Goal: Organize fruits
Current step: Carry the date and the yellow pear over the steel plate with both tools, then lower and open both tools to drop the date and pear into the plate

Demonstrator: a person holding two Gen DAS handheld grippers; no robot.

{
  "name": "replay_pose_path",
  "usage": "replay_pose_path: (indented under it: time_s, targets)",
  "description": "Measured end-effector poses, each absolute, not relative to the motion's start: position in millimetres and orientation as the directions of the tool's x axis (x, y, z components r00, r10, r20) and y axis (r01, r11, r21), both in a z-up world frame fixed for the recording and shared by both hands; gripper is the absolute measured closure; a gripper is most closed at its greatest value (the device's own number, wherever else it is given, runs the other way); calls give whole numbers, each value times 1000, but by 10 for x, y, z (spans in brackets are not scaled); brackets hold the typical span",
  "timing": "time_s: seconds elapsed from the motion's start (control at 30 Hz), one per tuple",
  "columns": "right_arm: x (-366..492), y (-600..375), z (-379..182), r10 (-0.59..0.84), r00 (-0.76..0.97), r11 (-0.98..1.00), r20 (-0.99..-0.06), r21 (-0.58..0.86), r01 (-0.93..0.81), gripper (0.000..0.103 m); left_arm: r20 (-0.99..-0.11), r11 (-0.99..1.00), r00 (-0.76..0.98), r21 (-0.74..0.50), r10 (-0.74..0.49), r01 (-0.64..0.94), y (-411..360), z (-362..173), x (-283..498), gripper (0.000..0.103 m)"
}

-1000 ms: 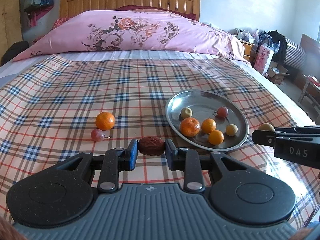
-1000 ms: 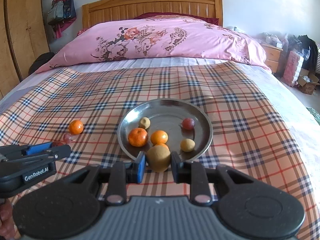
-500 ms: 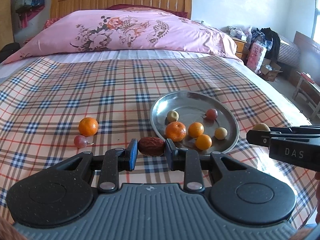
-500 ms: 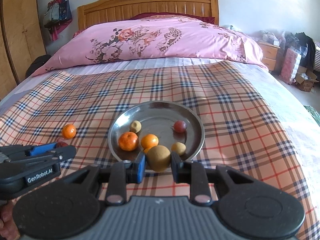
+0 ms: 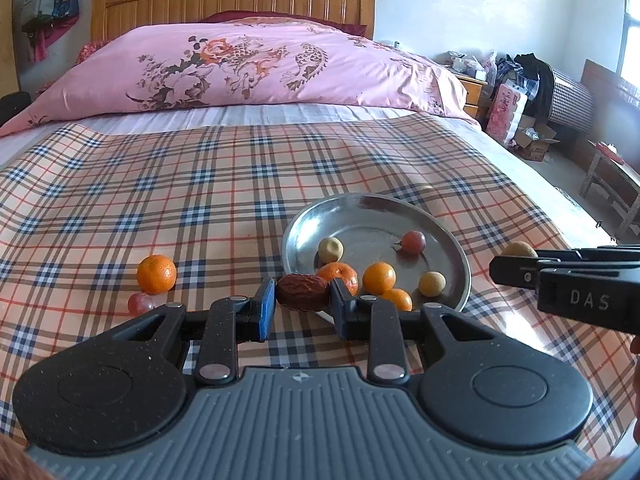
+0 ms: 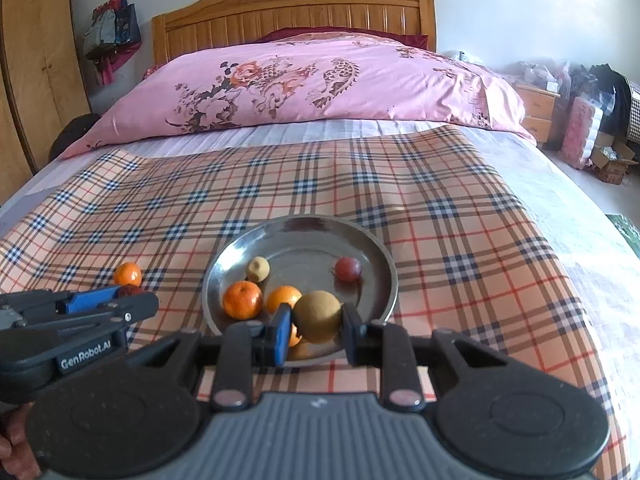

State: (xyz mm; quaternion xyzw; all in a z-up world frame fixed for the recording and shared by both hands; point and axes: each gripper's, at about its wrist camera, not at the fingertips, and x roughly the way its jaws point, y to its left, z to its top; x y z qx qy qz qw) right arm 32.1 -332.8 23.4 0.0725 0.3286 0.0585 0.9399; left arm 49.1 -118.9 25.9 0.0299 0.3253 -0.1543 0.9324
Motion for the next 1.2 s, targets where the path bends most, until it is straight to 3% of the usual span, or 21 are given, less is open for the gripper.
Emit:
replay_pose_path:
  time_s: [1.2]
  targets:
    - [1210,-3546,48,200,739,971,-643,230,-63,79,-651,918,676,-84,-345,388,-1773,91,1303,69]
